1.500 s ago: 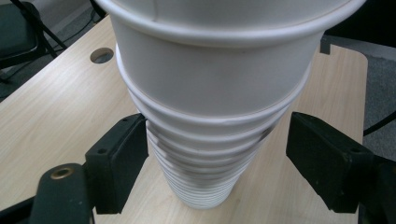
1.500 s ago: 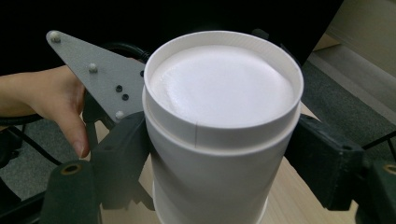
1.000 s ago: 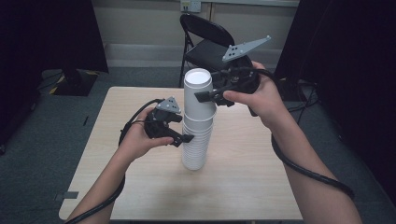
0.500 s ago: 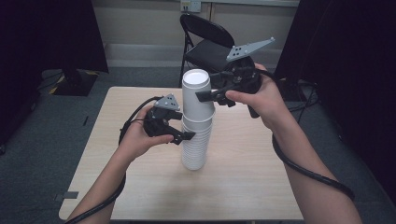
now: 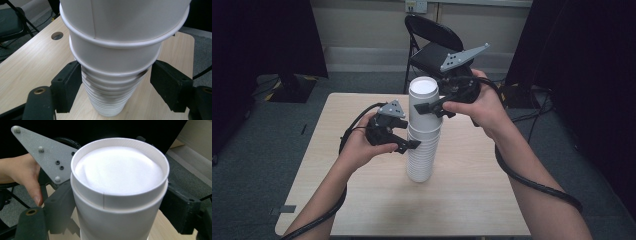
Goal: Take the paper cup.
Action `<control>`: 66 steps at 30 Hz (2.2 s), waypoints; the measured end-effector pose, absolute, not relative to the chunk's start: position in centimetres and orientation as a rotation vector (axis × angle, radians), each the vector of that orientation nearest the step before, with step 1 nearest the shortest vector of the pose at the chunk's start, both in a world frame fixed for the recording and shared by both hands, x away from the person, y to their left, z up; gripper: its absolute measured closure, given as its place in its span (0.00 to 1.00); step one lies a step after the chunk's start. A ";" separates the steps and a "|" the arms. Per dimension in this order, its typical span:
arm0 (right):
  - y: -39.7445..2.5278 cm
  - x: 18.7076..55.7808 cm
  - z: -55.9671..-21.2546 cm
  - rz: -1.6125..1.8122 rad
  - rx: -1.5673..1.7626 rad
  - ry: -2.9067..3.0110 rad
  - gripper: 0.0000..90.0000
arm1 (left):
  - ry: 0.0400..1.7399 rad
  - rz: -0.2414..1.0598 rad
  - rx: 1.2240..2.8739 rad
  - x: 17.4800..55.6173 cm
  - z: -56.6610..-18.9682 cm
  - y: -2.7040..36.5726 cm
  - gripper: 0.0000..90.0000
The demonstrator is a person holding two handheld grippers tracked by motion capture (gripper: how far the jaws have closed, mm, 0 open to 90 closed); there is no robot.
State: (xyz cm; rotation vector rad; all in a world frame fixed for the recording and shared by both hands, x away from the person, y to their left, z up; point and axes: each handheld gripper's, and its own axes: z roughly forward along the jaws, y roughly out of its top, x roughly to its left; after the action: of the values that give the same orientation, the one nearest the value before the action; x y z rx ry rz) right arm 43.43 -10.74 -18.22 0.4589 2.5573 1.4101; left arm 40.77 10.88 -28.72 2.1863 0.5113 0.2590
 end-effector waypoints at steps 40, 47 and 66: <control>-11.9 43.1 -13.6 1.511 0.493 2.479 0.24 | 0.534 0.256 2.208 40.4 -29.5 11.2 0.27; -11.8 43.2 -13.0 1.518 0.495 2.468 0.24 | 0.534 0.258 2.208 40.4 -29.5 11.2 0.27; -12.0 43.4 -13.9 1.514 0.504 2.479 0.23 | 0.548 0.289 2.106 40.7 -26.1 12.1 0.27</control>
State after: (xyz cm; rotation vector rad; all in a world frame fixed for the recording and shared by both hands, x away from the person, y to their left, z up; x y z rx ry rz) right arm 43.44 -12.01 -13.92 0.5039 2.4787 1.5143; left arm 40.65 12.08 -26.07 2.1063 0.5480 0.2887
